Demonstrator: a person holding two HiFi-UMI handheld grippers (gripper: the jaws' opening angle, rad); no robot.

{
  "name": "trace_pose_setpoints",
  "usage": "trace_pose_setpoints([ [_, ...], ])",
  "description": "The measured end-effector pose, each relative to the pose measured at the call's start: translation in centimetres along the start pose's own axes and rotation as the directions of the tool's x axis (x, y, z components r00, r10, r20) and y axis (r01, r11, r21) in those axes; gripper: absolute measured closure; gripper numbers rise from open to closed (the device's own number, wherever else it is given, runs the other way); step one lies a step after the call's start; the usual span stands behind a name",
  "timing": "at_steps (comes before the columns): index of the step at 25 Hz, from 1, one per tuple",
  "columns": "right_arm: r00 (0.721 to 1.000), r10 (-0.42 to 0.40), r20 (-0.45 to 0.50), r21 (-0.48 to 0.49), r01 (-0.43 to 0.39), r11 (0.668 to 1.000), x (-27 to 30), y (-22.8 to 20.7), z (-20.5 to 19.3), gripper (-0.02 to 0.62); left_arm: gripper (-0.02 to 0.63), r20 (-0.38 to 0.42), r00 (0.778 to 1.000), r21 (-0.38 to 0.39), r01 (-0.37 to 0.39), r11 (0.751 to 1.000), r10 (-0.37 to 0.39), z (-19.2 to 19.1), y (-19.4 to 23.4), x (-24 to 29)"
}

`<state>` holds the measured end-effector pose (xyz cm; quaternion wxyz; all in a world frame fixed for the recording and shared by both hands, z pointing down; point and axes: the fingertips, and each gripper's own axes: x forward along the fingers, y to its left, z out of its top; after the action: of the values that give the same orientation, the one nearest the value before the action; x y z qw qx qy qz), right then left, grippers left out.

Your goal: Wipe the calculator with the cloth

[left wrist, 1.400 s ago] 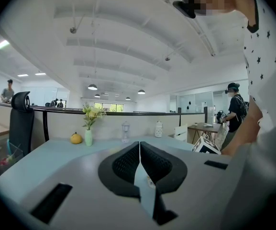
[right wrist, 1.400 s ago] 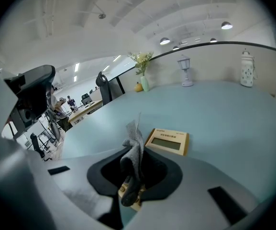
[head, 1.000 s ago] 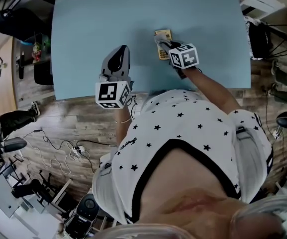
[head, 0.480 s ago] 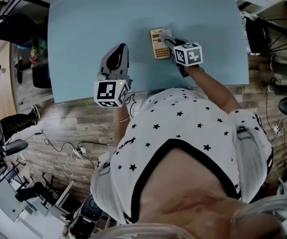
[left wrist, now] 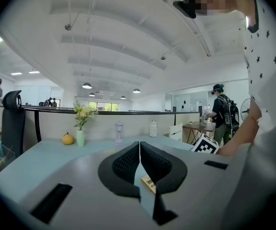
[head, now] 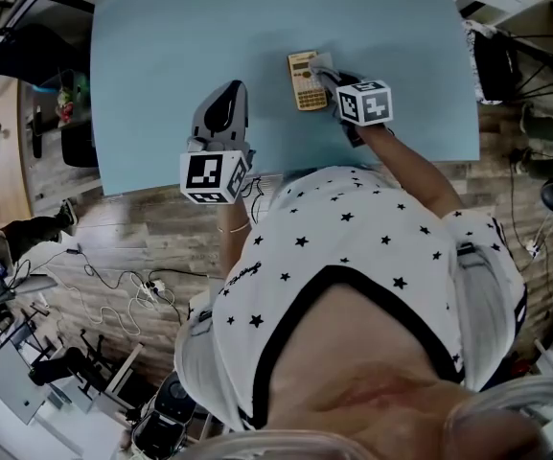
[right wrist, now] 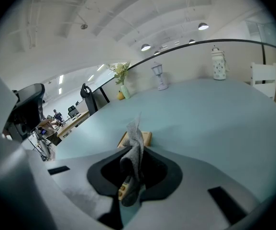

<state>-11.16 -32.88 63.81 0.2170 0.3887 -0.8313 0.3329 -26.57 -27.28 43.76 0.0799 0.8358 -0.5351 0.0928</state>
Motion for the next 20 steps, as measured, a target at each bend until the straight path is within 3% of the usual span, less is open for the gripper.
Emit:
trace_pose_setpoints([
  [5, 0.996, 0.086, 0.004, -0.052, -0.086, 0.995, 0.0, 3.4, 0.3, 0.548, 0.575, 0.001, 1.000, -0.004, -0.015, 1.000, 0.015, -0.3, 0.1, -0.1],
  [11, 0.979, 0.177, -0.103, -0.157, -0.192, 0.969, 0.8, 7.5, -3.3, 0.548, 0.575, 0.002, 1.000, -0.010, -0.022, 1.000, 0.022, -0.4, 0.2, -0.4],
  [20, 0.984, 0.155, -0.089, -0.128, -0.165, 0.978, 0.8, 6.6, -3.5, 0.548, 0.575, 0.005, 1.000, -0.015, -0.012, 1.000, 0.012, -0.2, 0.2, -0.5],
])
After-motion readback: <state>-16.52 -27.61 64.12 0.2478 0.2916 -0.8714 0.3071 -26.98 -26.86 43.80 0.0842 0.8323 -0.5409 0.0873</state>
